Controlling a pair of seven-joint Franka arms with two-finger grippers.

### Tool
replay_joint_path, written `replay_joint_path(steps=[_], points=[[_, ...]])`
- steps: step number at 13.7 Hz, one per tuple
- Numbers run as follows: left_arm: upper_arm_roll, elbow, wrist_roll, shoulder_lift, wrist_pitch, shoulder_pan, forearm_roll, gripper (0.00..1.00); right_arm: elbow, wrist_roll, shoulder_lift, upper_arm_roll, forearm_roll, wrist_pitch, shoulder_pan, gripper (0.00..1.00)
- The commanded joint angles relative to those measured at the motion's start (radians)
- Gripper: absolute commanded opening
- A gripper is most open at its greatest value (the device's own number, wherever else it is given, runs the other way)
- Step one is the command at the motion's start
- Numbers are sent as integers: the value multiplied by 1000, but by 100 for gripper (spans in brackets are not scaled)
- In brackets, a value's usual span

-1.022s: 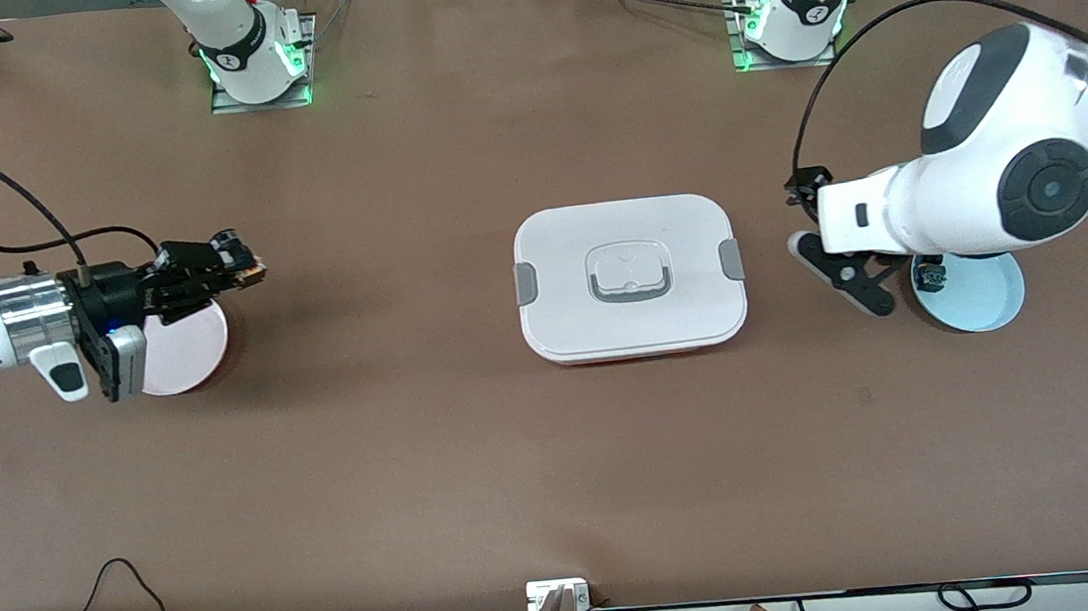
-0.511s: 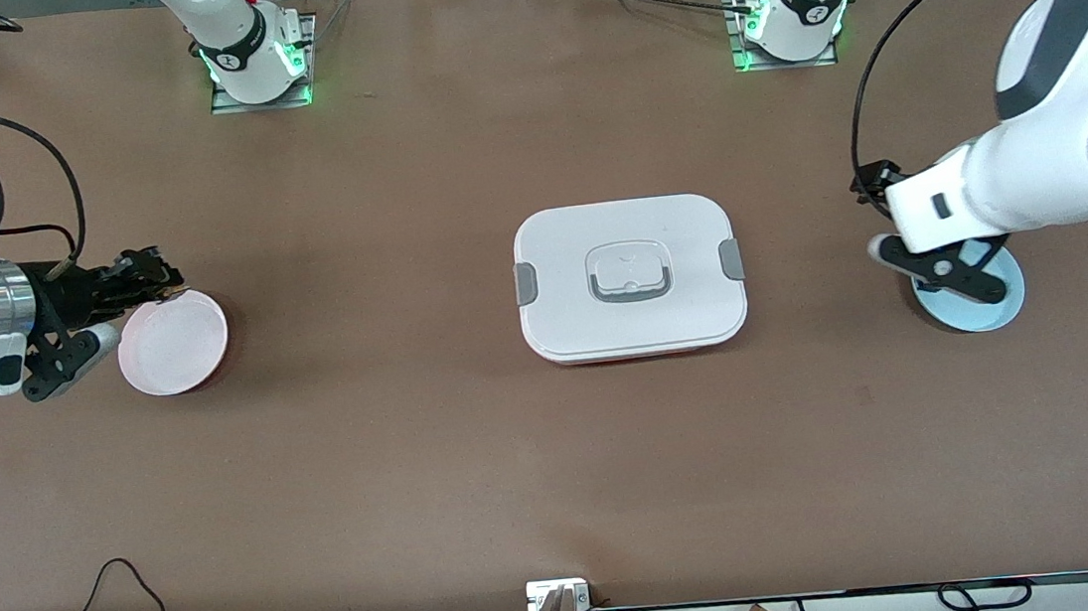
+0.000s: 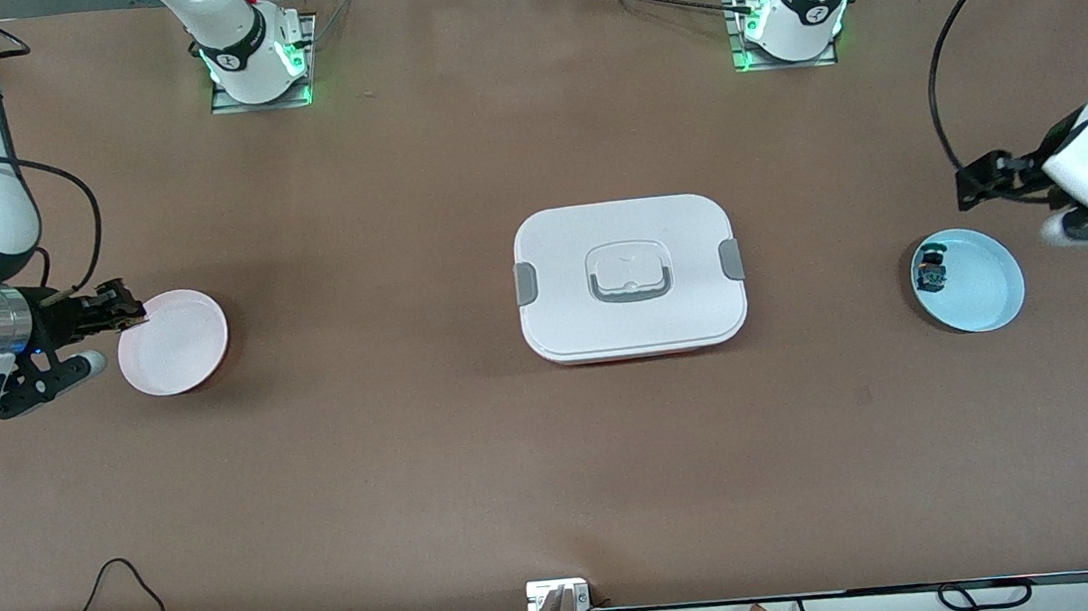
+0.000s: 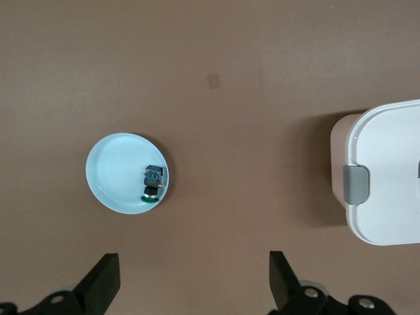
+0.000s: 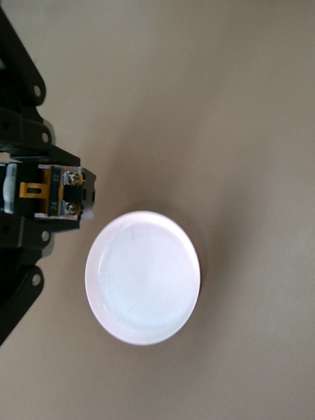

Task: Transfer orange switch to right arm and place
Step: 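Move the switch over the white plate while the left gripper withdraws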

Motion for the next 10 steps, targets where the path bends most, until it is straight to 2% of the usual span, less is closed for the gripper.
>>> replay_joint_path(steps=[1,4,6,8,10], points=[[195,-222,-19,-191,97,-137,-85,100,-91,90,-22,10,-66,101,-1,0],[206,-222,-1,-234,132,-177,-74,100,-211,128,-18,11,-100,272,-4,0],[206,-222,2,-227,129,-177,-76,100,-301,128,-18,10,-100,403,-17,0],[203,-210,-2,-193,113,-180,-76,100,-343,128,6,10,-100,500,-39,0],[202,-204,2,-189,97,-182,-76,100,-354,128,24,8,-100,531,-44,0]])
